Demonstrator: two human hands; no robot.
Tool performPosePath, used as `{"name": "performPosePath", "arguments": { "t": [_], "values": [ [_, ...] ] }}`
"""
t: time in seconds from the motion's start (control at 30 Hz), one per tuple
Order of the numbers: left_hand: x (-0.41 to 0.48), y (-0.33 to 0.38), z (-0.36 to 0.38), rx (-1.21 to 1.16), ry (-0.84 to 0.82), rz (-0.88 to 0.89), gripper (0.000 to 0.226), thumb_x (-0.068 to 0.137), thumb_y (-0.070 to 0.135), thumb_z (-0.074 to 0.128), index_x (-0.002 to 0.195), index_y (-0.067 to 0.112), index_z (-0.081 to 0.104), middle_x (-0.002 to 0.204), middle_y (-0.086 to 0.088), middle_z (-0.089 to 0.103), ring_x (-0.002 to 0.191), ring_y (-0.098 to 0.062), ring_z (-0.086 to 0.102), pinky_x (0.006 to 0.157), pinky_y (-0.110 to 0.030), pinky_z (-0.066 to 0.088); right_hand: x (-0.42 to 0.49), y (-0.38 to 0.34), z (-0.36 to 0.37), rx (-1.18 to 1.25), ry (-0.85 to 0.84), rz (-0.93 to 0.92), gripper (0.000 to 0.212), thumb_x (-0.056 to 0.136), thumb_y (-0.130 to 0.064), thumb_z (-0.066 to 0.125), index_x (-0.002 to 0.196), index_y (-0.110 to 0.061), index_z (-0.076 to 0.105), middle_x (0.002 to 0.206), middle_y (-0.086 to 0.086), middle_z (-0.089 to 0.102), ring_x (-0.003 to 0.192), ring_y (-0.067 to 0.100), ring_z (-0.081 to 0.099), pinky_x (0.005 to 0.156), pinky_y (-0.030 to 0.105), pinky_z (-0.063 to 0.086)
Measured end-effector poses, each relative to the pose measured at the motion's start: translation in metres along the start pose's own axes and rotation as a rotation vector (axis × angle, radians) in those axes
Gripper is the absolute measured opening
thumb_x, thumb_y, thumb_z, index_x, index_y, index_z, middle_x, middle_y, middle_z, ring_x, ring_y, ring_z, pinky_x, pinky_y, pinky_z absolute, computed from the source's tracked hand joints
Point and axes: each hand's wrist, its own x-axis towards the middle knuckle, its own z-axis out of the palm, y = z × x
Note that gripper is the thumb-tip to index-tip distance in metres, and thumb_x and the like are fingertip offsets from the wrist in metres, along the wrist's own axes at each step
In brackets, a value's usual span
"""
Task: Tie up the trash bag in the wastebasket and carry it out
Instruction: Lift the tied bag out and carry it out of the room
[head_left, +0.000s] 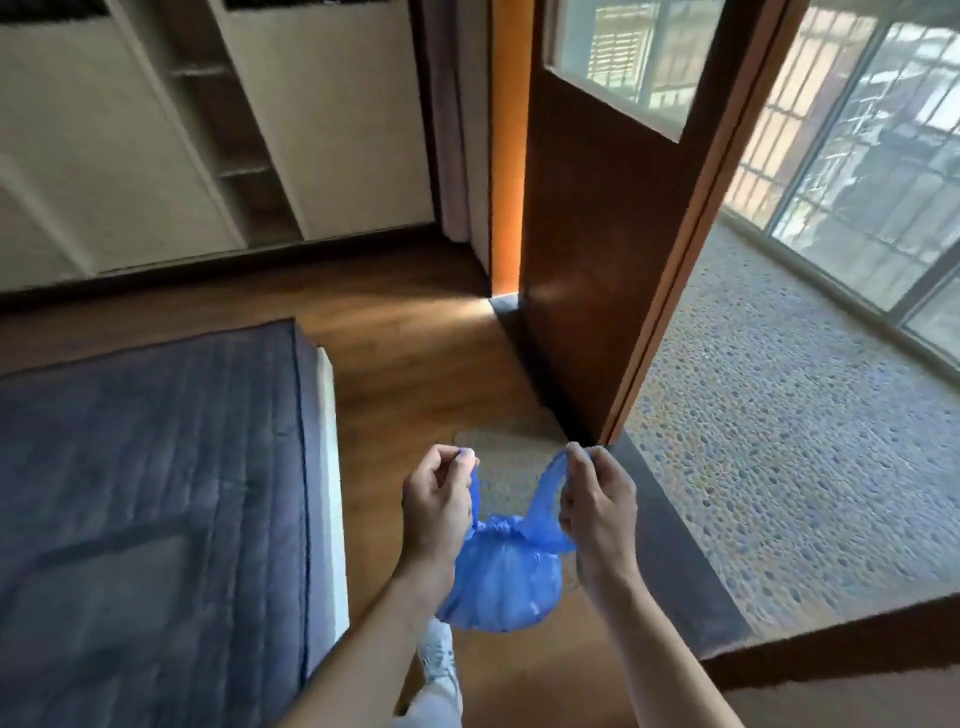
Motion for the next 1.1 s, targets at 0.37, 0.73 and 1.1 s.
{"name": "performPosePath", "arguments": {
  "t": [0.37, 0.73, 1.1],
  "values": [
    [0.128, 0.007, -0.112, -0.019, 0.215, -0.014, 0.023, 0.093, 0.011, 0.059, 0.069, 0.012, 0.057, 0.045, 0.012, 0.048, 0.044, -0.006, 0.039, 0.048, -0.025, 0.03, 0.043, 0.005, 0.187, -0.026, -0.323, -0.006, 0.045, 0.089, -0.044, 0.055, 0.069, -0.004, 0.048, 0.053, -0.005, 0.036, 0.056, 0.017, 0.03, 0.052, 0.035, 0.027],
    [0.289, 0.032, -0.18, -0.061, 0.23, -0.006, 0.022, 0.092, 0.01, 0.06, 0.07, 0.01, 0.057, 0.05, 0.01, 0.047, 0.052, -0.012, 0.039, 0.052, -0.029, 0.031, 0.124, -0.017, 0.361, -0.074, -0.363, -0.005, 0.044, 0.086, -0.043, 0.057, 0.069, -0.003, 0.049, 0.056, -0.002, 0.035, 0.056, 0.019, 0.029, 0.05, 0.033, 0.026],
    [0.409, 0.047, -0.195, -0.105, 0.302, -0.005, 0.021, 0.093, 0.01, 0.06, 0.072, 0.005, 0.057, 0.051, 0.007, 0.044, 0.051, -0.014, 0.036, 0.049, -0.028, 0.027, 0.21, -0.021, 0.454, -0.086, -0.478, 0.004, 0.039, 0.086, -0.038, 0.058, 0.068, -0.005, 0.046, 0.054, -0.005, 0.033, 0.054, 0.018, 0.028, 0.049, 0.032, 0.024]
  ]
}}
